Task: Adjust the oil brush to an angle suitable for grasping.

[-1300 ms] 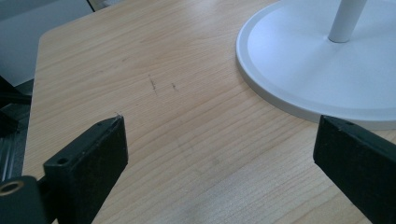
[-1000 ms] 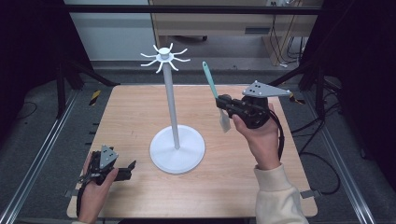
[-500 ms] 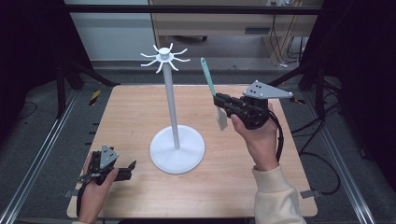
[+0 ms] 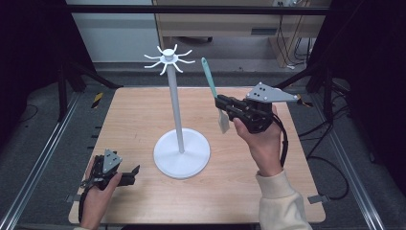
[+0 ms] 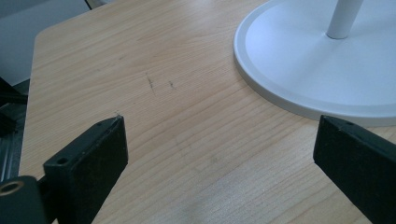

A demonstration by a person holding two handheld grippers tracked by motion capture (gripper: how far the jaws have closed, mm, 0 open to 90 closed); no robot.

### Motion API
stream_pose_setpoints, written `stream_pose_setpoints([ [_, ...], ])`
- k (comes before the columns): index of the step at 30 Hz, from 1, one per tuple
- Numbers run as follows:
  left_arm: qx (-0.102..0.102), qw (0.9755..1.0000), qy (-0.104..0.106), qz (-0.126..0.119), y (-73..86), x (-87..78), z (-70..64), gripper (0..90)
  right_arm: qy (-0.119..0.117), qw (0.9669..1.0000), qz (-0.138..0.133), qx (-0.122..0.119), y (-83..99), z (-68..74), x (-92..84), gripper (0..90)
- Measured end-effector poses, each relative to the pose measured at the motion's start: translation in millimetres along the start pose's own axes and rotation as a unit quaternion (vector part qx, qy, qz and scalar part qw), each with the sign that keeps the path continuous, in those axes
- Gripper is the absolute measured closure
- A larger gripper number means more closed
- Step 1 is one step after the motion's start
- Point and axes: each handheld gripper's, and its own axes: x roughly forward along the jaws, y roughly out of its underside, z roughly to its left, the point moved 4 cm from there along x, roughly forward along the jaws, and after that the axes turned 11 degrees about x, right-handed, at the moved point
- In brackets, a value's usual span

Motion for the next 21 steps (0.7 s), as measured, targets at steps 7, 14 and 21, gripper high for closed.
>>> stream_pose_setpoints([
  [7, 0.0, 1.0, 0.001, 0.0, 0.1, 0.0, 0.1, 2.7, -0.009, 0.9999, -0.003, -0.003, -1.5, 4.8, 2.6, 82.5],
  [14, 0.001, 1.0, 0.002, 0.002, 0.0, 0.5, -0.7, 2.7, -0.022, 0.9997, -0.008, 0.002, -4.4, 4.7, 2.3, 82.5],
  [21, 0.002, 1.0, 0.002, 0.002, 0.0, 0.4, -0.8, 2.7, -0.029, 0.9996, -0.007, -0.001, -5.6, 8.4, 4.4, 82.4],
])
